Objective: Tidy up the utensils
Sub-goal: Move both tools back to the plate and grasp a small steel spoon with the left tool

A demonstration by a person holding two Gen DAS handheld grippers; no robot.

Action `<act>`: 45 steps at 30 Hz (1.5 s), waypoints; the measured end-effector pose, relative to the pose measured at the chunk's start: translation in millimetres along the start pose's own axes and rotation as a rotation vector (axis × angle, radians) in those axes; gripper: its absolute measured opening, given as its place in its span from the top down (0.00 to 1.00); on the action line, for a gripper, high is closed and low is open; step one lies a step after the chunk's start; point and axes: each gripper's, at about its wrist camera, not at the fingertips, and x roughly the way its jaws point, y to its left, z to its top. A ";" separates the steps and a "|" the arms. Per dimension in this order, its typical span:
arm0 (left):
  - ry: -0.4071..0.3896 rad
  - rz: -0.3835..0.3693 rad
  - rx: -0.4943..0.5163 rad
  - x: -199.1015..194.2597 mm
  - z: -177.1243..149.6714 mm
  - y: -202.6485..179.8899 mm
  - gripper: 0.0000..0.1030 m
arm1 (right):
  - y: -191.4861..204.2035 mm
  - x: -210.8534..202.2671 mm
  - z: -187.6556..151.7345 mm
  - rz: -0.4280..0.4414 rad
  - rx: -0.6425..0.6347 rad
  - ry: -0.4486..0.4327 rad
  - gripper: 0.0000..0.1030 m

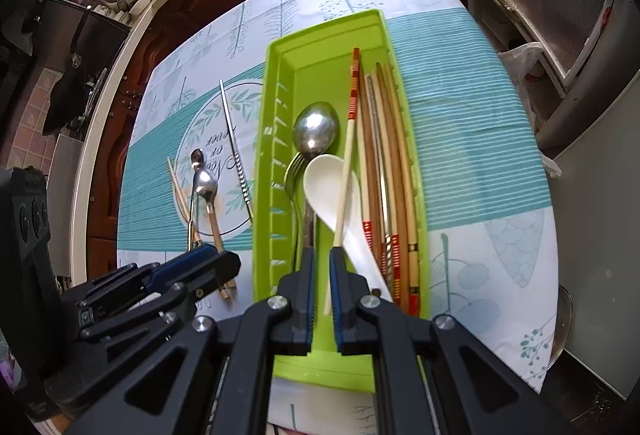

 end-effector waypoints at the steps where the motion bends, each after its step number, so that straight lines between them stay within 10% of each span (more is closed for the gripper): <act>1: -0.006 0.004 -0.009 -3.2 -0.5 6.2 0.82 | 3.8 0.3 -1.3 0.002 -0.007 0.001 0.94; 21: 0.003 0.063 -0.187 -6.1 5.0 129.8 0.82 | 87.0 26.2 19.5 0.018 -0.188 0.043 0.94; 45: 0.096 0.078 -0.123 68.8 57.7 110.2 0.86 | 105.5 102.9 70.2 0.001 -0.173 0.187 0.94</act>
